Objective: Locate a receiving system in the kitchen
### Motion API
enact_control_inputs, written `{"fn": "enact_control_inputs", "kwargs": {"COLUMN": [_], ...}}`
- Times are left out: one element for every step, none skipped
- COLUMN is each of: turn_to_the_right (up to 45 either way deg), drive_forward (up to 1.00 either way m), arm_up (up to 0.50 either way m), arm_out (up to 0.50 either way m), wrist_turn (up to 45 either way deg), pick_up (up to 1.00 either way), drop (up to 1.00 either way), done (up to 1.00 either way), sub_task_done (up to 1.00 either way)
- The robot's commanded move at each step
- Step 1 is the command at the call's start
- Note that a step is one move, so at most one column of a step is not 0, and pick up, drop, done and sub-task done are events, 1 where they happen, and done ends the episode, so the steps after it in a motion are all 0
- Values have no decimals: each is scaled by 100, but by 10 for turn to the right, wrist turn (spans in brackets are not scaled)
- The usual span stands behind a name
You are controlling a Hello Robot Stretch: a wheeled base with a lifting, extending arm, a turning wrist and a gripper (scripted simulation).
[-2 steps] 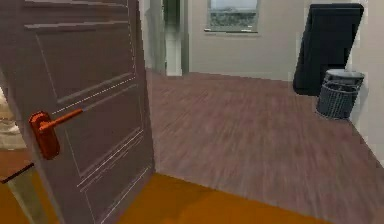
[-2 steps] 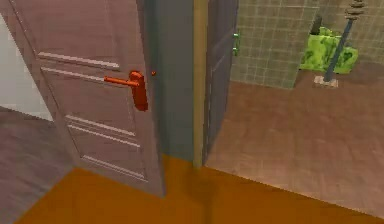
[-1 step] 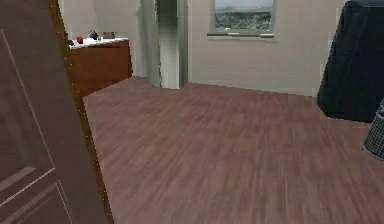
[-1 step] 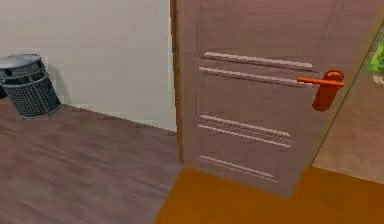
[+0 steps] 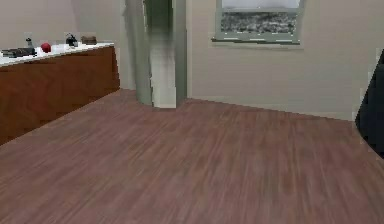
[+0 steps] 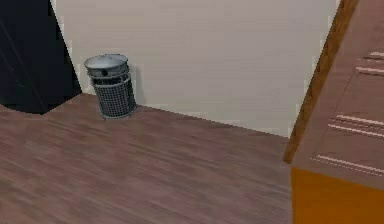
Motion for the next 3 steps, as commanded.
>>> {"fn": "enact_control_inputs", "kwargs": {"turn_to_the_right": [-60, 0, -450], "drive_forward": [0, 5, 0], "arm_up": [0, 0, 0], "arm_out": [0, 0, 0], "wrist_turn": [0, 0, 0], "pick_up": [0, 0, 0], "drop": [0, 0, 0], "done": [0, 0, 0], "sub_task_done": [0, 0, 0]}}
